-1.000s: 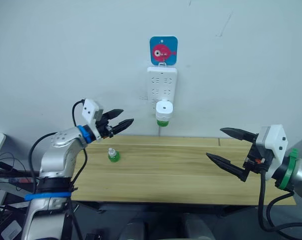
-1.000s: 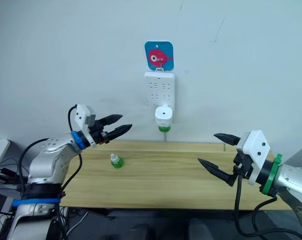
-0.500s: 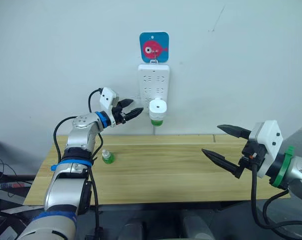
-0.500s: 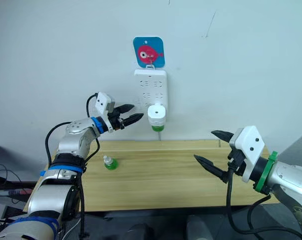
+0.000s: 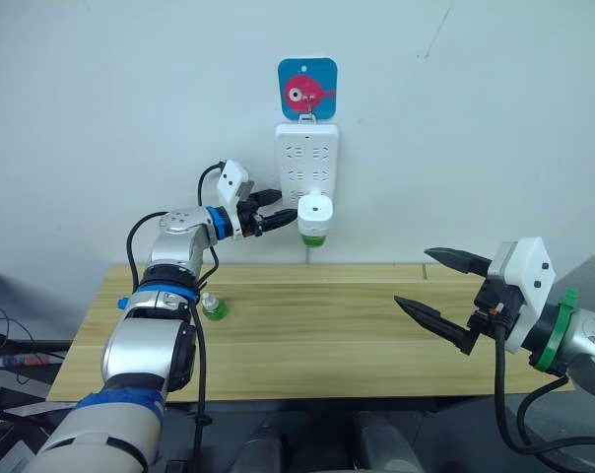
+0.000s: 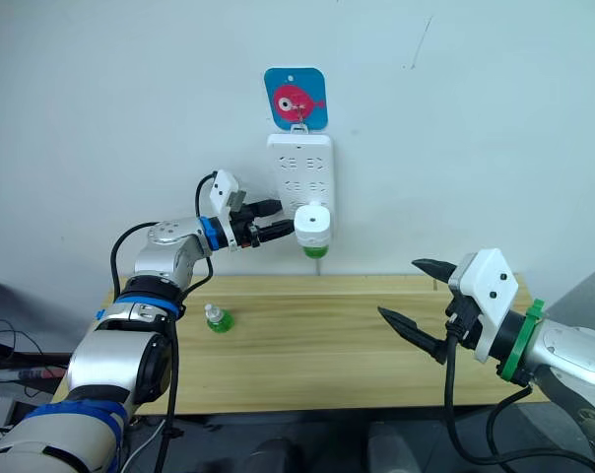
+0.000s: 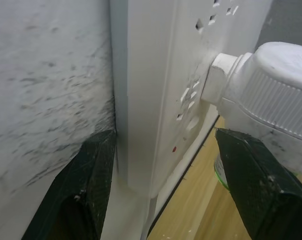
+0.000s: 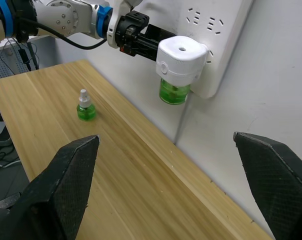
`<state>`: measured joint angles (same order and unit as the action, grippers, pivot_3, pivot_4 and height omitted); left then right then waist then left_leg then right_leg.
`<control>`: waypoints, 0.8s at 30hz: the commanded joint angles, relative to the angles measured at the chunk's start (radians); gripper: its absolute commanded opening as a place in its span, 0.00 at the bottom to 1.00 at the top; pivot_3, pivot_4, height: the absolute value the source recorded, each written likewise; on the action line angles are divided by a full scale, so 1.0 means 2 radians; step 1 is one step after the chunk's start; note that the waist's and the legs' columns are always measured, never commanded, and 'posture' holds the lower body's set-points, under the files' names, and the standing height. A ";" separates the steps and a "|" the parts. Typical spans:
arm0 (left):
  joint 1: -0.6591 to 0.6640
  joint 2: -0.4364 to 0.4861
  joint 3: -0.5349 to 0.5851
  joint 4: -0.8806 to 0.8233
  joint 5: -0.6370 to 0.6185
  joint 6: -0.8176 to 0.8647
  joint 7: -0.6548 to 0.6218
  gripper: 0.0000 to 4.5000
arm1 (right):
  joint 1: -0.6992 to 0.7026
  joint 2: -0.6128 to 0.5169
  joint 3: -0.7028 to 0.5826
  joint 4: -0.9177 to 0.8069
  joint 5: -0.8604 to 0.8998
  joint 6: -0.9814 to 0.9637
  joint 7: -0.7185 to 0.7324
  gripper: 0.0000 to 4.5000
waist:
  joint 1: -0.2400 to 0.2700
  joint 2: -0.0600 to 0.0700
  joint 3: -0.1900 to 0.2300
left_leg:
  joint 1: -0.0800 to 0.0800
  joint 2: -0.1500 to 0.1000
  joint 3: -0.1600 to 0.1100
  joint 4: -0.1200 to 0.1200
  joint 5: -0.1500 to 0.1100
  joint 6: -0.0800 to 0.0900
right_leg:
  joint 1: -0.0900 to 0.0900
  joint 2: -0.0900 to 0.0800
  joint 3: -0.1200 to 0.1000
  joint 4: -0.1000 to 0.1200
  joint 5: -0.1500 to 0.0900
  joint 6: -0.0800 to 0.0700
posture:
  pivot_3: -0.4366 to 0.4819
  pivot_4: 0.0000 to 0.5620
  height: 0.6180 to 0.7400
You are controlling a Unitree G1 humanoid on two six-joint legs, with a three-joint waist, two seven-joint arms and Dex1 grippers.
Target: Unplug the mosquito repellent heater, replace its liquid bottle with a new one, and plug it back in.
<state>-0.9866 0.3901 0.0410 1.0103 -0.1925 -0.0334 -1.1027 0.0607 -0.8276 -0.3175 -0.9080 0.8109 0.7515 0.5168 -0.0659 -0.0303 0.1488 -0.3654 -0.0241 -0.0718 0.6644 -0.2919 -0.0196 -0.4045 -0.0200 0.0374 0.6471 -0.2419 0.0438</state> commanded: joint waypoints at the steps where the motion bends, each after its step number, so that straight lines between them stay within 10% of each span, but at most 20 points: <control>1: -0.022 -0.001 0.004 0.005 0.006 -0.017 0.004 0.74 | -0.001 -0.005 -0.012 -0.022 0.010 -0.004 -0.006 1.00 | 0.000 0.000 0.000 | 0.000 0.000 0.000 0.000 0.000 0.000 | 0.000 0.000 0.000 0.000 0.000 0.000 | 0.23 0.24 1.00; 20: -0.044 -0.018 0.012 0.006 -0.003 -0.006 -0.050 0.74 | 0.002 -0.002 -0.005 -0.025 0.025 -0.009 -0.010 1.00 | -0.011 0.000 0.000 | 0.000 0.000 0.001 0.000 0.000 0.001 | 0.000 0.000 0.000 0.000 0.000 0.000 | 0.21 0.23 1.00; 24: -0.042 -0.016 0.014 0.003 -0.006 0.002 -0.057 0.46 | -0.021 0.010 0.008 -0.019 0.026 -0.006 -0.032 1.00 | -0.012 0.000 0.000 | 0.000 0.000 0.001 0.000 0.000 0.001 | 0.000 0.000 0.000 0.000 0.000 0.000 | 0.22 0.23 1.00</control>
<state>-1.0359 0.3572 0.0574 1.0367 -0.1870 -0.0308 -1.1980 0.0323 -0.8100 -0.2961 -0.9286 0.8504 0.7510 0.4683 -0.0895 -0.0302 0.1488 -0.3652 -0.0244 -0.0705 0.6647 -0.2925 -0.0186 -0.4046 -0.0197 0.0374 0.6479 -0.2411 0.0434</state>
